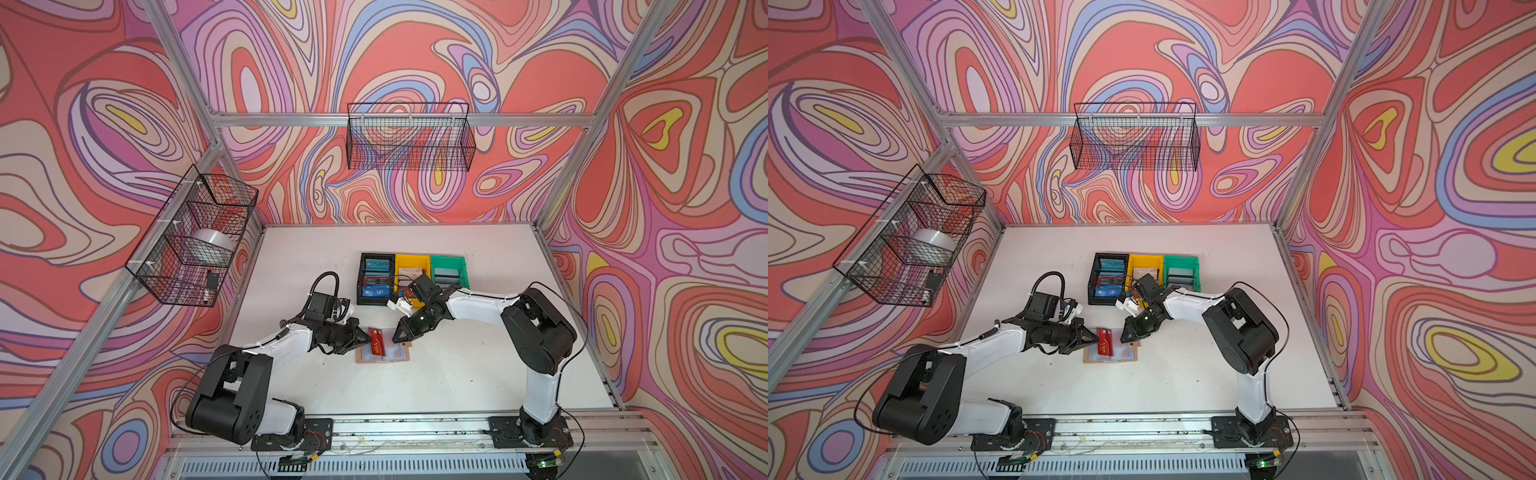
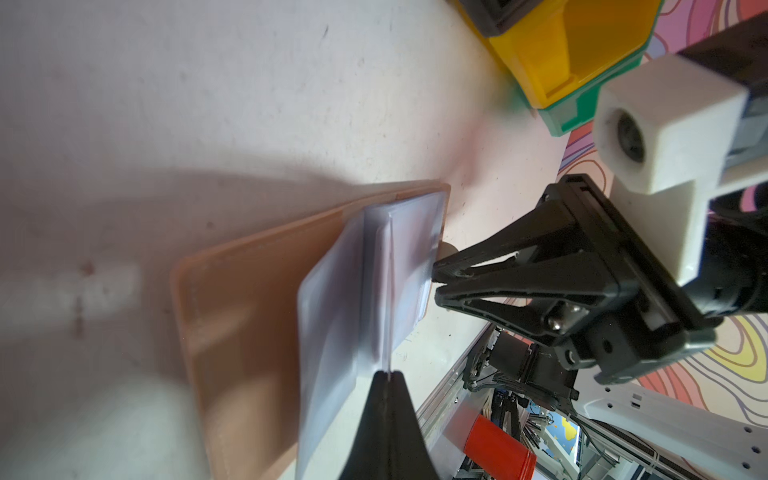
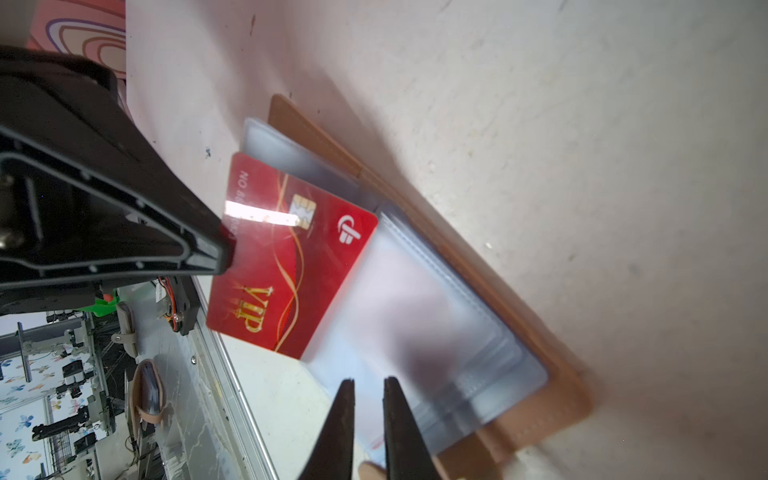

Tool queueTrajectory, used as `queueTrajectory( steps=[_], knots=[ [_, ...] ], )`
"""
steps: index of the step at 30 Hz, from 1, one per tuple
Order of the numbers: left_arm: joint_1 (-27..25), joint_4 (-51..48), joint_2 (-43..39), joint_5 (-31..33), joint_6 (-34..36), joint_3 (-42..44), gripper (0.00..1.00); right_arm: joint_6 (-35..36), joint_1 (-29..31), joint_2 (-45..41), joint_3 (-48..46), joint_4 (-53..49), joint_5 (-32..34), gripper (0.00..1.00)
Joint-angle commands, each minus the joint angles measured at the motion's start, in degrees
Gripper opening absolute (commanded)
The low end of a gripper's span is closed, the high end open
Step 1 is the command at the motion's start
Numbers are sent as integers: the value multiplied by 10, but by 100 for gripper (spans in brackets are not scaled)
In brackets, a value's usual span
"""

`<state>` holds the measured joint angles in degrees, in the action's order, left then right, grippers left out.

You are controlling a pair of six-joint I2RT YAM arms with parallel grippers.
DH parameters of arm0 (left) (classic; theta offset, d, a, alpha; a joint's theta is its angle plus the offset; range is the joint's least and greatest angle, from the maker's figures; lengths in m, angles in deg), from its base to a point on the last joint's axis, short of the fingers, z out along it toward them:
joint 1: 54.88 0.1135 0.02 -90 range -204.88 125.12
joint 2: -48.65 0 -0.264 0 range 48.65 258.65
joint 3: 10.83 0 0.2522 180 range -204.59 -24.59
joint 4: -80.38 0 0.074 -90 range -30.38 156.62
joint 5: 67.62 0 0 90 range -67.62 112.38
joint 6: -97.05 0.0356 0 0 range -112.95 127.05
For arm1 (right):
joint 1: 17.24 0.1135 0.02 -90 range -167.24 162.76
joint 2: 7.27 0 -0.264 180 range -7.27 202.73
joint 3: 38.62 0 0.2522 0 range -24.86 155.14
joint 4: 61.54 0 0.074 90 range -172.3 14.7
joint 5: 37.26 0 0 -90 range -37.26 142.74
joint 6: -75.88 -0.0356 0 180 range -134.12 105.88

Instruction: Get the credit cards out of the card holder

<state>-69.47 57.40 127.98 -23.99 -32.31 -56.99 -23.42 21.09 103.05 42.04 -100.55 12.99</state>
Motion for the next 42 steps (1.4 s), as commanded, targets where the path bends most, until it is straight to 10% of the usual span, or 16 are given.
queueTrajectory(
  steps=[1, 26, 42],
  knots=[
    [9, -48, -14, 5, 29, -19, 0, 8, -1, -13, 11, -8, -18, 17],
    [38, 128, -105, -118, -57, -11, 0, 80, -95, 5, 112, -89, -361, 26],
    [38, 212, -112, -130, -100, 8, 0, 120, -95, 57, 166, -138, -390, 34]
  ],
)
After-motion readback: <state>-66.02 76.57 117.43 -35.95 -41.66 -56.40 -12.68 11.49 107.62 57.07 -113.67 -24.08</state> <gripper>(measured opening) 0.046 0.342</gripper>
